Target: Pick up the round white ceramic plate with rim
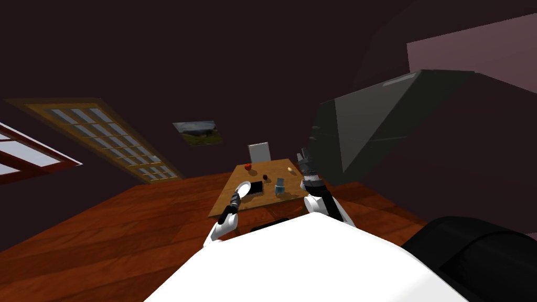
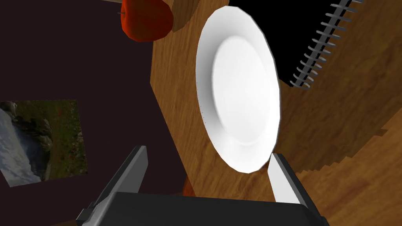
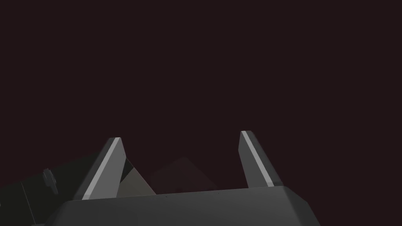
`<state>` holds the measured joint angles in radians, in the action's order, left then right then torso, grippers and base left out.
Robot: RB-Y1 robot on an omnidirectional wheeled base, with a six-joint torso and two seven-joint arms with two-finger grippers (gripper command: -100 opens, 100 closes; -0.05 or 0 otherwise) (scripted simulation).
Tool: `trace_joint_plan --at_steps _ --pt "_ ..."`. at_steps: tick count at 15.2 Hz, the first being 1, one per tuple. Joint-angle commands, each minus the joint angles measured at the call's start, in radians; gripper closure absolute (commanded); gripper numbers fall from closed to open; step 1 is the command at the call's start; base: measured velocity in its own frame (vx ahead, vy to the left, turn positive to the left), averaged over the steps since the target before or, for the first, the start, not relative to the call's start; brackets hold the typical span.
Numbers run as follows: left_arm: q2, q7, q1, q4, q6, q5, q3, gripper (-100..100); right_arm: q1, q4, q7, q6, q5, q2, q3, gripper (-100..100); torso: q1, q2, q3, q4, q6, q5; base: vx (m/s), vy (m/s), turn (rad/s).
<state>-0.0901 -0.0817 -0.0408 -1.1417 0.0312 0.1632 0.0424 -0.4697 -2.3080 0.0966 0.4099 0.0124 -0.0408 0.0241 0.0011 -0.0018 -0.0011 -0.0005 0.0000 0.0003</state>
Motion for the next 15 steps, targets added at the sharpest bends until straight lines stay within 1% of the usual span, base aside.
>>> trace_joint_plan --at_steps 1,2,4,5,6,7,9,10,11,15 --pt "0.022 -0.007 0.004 0.034 0.024 0.005 0.001 -100 0.000 0.000 0.000 0.000 0.000 0.000 0.000 0 0.000 0.000 0.000 0.000 0.000 0.000 0.019 0.017 -0.034" --pt "0.037 -0.010 0.007 0.062 0.036 0.009 0.000 -100 0.000 0.000 0.000 0.000 0.000 0.000 0.000 0 0.000 0.000 0.000 0.000 0.000 0.000 0.026 0.018 -0.037" --pt "0.042 -0.011 0.006 0.072 0.041 0.010 0.000 -100 0.000 0.000 0.000 0.000 0.000 0.000 0.000 0 0.000 0.000 0.000 0.000 0.000 0.000 0.021 0.012 -0.015" --pt "0.032 -0.011 0.012 0.065 0.036 0.011 0.000 -100 0.000 0.000 0.000 0.000 0.000 0.000 0.000 0 0.000 0.000 0.000 0.000 0.000 0.000 0.009 0.005 -0.005" --pt "0.034 -0.014 0.022 0.102 0.013 0.011 0.019 -100 0.000 0.000 0.000 0.000 0.000 0.000 0.000 0 -0.001 0.000 0.000 0.000 0.000 0.000 0.022 0.004 -0.153" --pt "0.034 -0.014 0.024 0.110 0.007 0.011 0.024 -100 0.000 0.000 0.000 0.000 0.000 0.000 0.000 0 -0.001 0.000 0.000 0.000 0.000 0.000 0.038 0.014 -0.178" --pt "0.035 -0.016 0.031 0.140 -0.016 0.010 0.043 -100 0.000 0.000 0.000 0.000 0.000 0.000 0.000 0 0.000 -0.001 0.000 0.000 0.000 0.000 0.045 0.015 -0.148" --pt "0.033 -0.015 0.031 0.131 -0.005 0.012 0.031 -100 0.000 0.000 0.000 0.000 0.000 0.000 0.000 0 0.000 -0.002 -0.001 0.000 0.000 0.000 0.028 0.011 -0.050" --pt "0.032 -0.016 0.033 0.138 -0.011 0.012 0.033 100 0.000 0.000 0.000 0.000 0.000 0.000 0.000 0 0.000 -0.001 -0.001 0.000 0.000 0.000 0.010 0.005 -0.001" --pt "0.032 -0.015 0.033 0.137 -0.011 0.011 0.033 100 0.000 0.000 0.000 0.000 0.000 0.000 0.000 0 -0.001 0.001 0.001 0.001 0.000 0.000 0.002 0.001 -0.001"
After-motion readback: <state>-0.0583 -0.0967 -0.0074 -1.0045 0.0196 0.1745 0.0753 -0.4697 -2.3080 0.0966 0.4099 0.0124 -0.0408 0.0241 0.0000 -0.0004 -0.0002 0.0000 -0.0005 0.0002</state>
